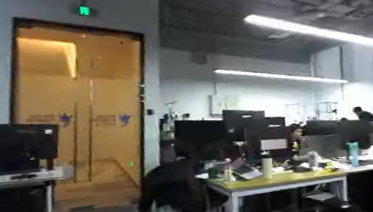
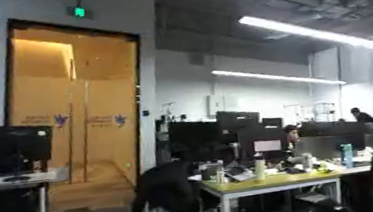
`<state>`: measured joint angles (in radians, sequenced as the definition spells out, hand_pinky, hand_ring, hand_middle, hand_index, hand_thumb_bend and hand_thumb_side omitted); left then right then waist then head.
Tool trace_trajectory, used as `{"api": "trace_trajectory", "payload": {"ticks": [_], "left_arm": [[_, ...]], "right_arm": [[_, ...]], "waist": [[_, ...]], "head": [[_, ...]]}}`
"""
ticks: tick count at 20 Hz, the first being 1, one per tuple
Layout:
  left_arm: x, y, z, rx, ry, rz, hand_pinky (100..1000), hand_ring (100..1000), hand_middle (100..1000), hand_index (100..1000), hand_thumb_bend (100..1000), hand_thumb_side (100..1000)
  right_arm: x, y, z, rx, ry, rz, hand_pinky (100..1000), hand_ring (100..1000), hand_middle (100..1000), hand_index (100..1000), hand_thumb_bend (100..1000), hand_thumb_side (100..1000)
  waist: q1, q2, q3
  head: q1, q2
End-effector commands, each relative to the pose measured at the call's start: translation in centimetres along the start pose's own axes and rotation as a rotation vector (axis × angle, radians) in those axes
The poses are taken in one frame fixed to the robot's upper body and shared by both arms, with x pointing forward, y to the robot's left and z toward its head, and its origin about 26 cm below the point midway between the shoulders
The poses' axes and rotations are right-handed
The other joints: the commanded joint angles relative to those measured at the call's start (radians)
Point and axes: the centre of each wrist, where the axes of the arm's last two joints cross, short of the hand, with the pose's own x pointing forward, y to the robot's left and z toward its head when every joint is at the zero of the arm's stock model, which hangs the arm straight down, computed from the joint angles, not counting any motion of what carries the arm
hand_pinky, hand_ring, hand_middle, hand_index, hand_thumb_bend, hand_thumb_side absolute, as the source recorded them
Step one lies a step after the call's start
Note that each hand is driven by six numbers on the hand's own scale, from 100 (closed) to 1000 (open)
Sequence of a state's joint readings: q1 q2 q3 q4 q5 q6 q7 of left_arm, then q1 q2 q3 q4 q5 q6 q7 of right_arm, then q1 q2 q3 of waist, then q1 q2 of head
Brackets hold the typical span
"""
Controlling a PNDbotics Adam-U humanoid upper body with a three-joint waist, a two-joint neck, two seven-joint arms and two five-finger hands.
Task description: Pick up objects on the table and place them in the box.
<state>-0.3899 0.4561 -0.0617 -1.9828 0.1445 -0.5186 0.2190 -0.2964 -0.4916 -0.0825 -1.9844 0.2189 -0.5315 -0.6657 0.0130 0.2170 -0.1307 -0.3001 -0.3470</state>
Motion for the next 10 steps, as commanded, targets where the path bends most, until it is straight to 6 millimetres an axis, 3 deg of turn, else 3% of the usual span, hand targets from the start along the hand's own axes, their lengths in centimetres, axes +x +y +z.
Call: {"api": "trace_trajectory", "payload": {"ticks": [1, 4, 10], "left_arm": [[0.57, 0.4, -0.92, -0.019, -0.038, -0.01, 606, 578, 716, 865, 629, 1000], [0.59, 0.51, -0.92, -0.014, -0.038, -0.009, 606, 578, 716, 865, 629, 1000], [0.58, 0.53, -0.75, -0.017, -0.032, -0.003, 610, 583, 719, 865, 628, 1000]], "right_arm": [[0.32, -0.11, -0.48, -0.186, -0.16, -0.129, 579, 761, 712, 827, 100, 909], [0.34, 0.0, -0.44, -0.185, -0.155, -0.131, 578, 760, 710, 826, 100, 906], [0.41, 0.27, -0.36, -0.173, -0.137, -0.143, 577, 757, 708, 823, 100, 904]], "waist": [[-0.003, -0.02, 0.003], [-0.003, -0.025, 0.003], [-0.006, -0.044, 0.003]], "head": [[-0.009, 0.005], [-0.028, 0.015], [-0.108, 0.029]]}}
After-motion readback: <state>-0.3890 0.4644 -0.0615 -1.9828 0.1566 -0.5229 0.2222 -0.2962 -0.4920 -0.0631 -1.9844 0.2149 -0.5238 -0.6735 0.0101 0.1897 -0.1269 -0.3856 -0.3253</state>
